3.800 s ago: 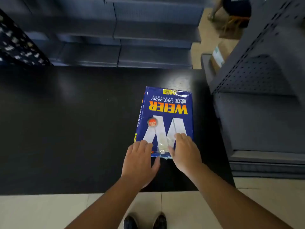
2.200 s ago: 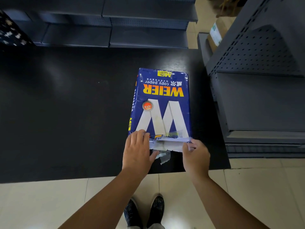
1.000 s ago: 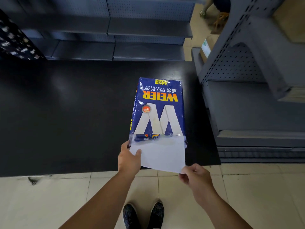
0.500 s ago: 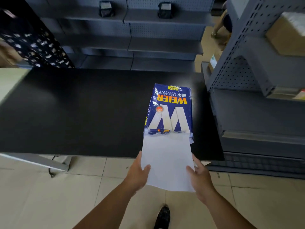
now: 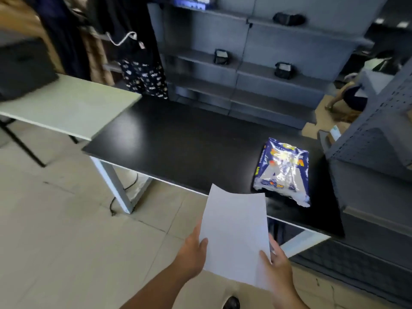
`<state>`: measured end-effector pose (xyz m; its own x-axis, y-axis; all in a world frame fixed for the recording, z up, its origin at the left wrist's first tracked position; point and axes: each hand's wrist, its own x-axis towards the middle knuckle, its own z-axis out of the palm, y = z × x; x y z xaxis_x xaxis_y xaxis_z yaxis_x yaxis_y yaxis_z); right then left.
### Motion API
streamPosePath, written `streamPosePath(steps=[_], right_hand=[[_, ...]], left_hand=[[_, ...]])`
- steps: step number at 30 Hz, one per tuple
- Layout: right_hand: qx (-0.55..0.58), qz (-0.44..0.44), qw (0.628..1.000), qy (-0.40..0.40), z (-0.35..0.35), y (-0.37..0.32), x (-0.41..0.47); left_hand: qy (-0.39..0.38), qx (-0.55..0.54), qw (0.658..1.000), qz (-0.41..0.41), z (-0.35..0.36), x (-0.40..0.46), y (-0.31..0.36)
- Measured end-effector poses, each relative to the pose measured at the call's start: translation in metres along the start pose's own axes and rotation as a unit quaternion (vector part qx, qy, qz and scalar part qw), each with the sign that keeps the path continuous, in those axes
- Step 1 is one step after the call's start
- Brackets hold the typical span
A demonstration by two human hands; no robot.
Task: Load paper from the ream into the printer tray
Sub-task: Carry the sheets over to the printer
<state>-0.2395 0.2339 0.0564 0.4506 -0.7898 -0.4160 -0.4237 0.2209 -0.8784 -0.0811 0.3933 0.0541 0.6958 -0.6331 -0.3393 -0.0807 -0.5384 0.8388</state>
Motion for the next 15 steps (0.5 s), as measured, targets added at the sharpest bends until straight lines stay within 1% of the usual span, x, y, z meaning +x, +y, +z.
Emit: streamPosePath(steps=[4,7,11,15], right_hand=[[-0.053,-0.056,0.993,-0.087,0.081,-0.025,-0.027],[-0.082,-0.103,0.979,-0.155,0.150,-0.053,-0.051],[-0.101,-0.141,0.947,-0.270,0.242,-0.090,-0.095],[-0.112,-0.179,0.915,-0.345,0.323,-0.109,-0.126]], left_hand=[[0.109,-0.036,0.993,-0.001,-0.078,-0.052,-0.033],[0.184,-0.067,0.980,-0.027,-0.137,-0.085,-0.061],[0.298,-0.086,0.949,-0.058,-0.201,-0.132,-0.107],[0.378,-0.111,0.914,-0.094,-0.246,-0.170,-0.143]])
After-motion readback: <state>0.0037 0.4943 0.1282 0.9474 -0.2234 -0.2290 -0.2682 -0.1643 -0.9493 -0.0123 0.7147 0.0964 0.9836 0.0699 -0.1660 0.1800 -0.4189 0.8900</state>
